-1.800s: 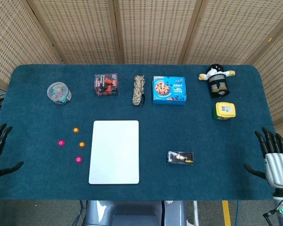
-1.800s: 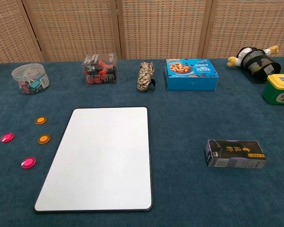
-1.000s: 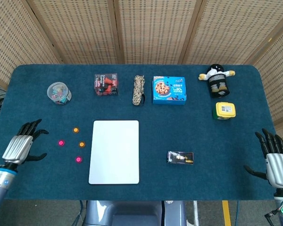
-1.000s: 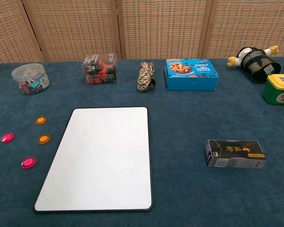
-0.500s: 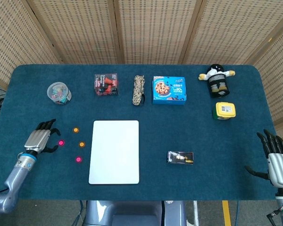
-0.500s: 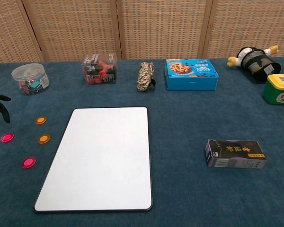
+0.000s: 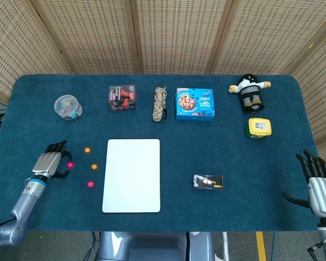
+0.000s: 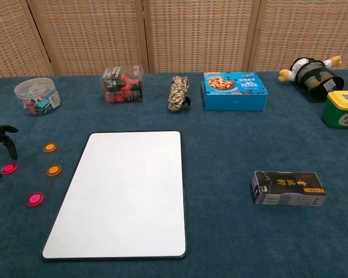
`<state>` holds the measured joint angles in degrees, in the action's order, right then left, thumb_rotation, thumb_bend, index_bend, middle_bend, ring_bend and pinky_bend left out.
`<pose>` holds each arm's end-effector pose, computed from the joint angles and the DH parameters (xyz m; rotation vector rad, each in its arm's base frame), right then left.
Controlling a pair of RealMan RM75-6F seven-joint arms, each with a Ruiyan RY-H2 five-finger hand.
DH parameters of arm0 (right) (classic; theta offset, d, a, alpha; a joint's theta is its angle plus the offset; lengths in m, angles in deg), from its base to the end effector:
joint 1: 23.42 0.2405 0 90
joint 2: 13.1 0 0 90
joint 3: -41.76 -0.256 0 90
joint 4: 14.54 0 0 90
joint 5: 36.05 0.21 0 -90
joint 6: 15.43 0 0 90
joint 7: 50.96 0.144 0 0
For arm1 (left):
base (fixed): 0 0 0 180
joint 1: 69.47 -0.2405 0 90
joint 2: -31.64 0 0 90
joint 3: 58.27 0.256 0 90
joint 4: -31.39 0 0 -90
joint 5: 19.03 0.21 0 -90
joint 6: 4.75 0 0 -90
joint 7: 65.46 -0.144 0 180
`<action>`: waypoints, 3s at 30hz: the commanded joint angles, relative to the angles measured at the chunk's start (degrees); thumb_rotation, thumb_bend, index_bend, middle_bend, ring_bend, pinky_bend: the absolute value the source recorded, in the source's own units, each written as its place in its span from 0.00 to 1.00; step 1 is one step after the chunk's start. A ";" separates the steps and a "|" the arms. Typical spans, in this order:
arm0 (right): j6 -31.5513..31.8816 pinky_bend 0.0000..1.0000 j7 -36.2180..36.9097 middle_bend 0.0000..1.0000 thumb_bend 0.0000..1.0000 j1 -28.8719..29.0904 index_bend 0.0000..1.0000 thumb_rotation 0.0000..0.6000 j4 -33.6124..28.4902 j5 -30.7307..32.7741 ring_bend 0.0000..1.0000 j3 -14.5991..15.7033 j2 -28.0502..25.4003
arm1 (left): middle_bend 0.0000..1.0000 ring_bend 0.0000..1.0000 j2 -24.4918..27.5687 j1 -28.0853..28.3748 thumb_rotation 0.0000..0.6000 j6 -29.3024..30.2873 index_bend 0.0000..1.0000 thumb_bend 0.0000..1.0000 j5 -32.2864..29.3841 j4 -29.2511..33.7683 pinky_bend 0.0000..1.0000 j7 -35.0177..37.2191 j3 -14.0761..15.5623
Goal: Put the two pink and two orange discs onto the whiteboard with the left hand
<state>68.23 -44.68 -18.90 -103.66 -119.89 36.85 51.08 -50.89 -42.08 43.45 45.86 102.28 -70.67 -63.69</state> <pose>-0.3262 -0.1874 0.1688 1.3140 -0.9537 0.9387 -0.3255 0.3068 0.0308 -1.6249 -1.1924 -0.5699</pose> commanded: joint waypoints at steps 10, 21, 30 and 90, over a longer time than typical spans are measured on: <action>-0.26 0.00 0.44 0.00 0.00 0.03 0.00 1.00 -0.07 0.17 0.00 -0.03 -0.13 | 0.00 0.00 -0.80 0.36 1.00 0.20 0.44 0.33 -2.17 -0.59 0.00 -2.72 0.01; -0.19 0.00 0.90 0.00 0.00 -0.01 0.00 1.00 -0.10 0.16 0.00 -0.07 -0.17 | 0.00 0.00 -0.74 0.55 1.00 0.37 0.48 0.35 -3.32 -0.05 0.00 -3.87 0.02; -0.06 0.00 1.21 0.00 0.00 -0.07 0.00 1.00 -0.15 0.11 0.00 -0.10 -0.19 | 0.00 0.00 1.48 0.12 1.00 2.29 0.50 0.35 -1.13 3.74 0.00 -2.52 0.07; -0.32 0.00 2.56 0.00 0.03 -0.16 0.00 1.00 -0.16 0.28 0.00 -0.14 -0.53 | 0.00 0.00 0.62 -0.88 1.00 10.68 0.38 0.34 10.23 15.29 0.00 -9.33 8.46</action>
<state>67.92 -42.13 -19.05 -103.83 -119.60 36.71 50.55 -50.06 -42.73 53.91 55.91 117.82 -79.91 -55.34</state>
